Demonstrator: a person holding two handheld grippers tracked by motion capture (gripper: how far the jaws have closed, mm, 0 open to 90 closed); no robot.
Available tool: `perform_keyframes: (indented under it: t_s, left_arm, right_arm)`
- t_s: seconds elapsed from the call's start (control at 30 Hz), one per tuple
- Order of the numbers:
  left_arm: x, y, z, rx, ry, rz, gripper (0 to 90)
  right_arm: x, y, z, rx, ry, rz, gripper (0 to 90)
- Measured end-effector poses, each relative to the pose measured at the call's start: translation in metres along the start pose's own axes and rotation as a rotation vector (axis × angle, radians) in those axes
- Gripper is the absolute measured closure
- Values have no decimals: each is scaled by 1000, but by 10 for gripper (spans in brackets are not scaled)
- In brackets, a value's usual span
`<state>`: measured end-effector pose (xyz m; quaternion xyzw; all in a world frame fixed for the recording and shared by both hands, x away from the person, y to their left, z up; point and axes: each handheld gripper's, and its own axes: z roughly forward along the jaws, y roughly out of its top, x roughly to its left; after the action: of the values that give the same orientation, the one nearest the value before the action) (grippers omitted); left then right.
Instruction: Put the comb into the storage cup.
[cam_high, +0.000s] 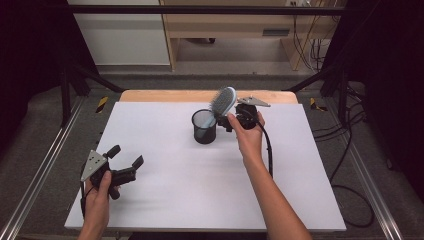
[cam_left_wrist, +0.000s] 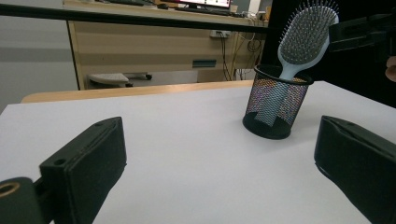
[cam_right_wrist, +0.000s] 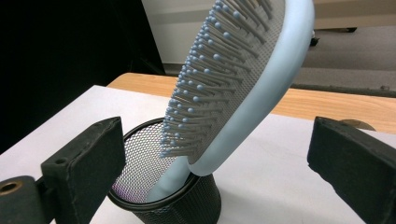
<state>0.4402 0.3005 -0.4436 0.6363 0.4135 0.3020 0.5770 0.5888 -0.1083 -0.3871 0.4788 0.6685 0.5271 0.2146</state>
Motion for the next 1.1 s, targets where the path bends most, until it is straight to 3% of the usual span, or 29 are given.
perform_keyframes:
  t_s: [0.47, 1.1]
  left_arm:
    - [2, 0, 1, 0, 3, -3, 24]
    - [2, 0, 1, 0, 7, -2, 24]
  right_arm:
    - [-1, 2, -8, -21, -48, -78, 68]
    - [-4, 7, -22, -38, -62, -107, 69]
